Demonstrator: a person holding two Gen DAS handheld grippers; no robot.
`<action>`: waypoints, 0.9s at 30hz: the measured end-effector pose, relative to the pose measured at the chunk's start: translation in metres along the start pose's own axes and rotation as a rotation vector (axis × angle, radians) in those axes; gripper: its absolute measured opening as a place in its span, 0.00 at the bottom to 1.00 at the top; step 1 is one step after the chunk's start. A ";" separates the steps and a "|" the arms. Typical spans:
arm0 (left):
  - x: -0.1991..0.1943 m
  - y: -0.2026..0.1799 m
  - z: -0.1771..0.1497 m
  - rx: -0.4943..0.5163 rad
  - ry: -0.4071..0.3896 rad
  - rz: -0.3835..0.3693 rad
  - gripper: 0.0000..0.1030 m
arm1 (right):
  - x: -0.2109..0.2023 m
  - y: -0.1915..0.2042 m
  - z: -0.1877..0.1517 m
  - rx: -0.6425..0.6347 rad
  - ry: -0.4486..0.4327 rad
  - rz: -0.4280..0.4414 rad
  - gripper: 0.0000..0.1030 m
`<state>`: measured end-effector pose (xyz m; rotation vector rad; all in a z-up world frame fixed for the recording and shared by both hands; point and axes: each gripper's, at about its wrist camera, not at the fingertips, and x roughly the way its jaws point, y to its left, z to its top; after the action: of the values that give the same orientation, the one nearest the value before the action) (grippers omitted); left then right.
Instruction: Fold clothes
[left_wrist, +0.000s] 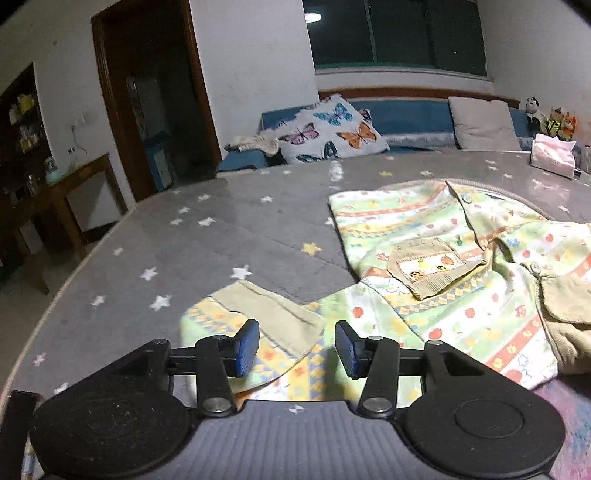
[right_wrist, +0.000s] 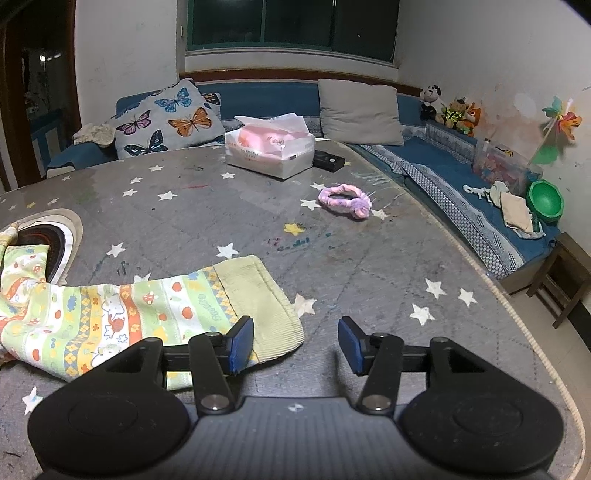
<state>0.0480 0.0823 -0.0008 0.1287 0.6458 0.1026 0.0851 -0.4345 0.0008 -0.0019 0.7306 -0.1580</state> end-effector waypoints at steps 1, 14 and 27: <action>0.005 0.000 0.000 -0.006 0.011 0.000 0.46 | -0.001 0.001 0.000 -0.003 -0.003 0.001 0.50; -0.014 0.049 -0.001 -0.196 -0.102 0.031 0.04 | -0.021 0.031 0.017 -0.057 -0.068 0.065 0.50; -0.035 0.130 -0.034 -0.353 -0.045 0.286 0.04 | -0.028 0.094 0.029 -0.171 -0.086 0.223 0.50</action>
<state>-0.0074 0.2086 0.0129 -0.1180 0.5521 0.4850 0.0975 -0.3391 0.0360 -0.0893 0.6517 0.1166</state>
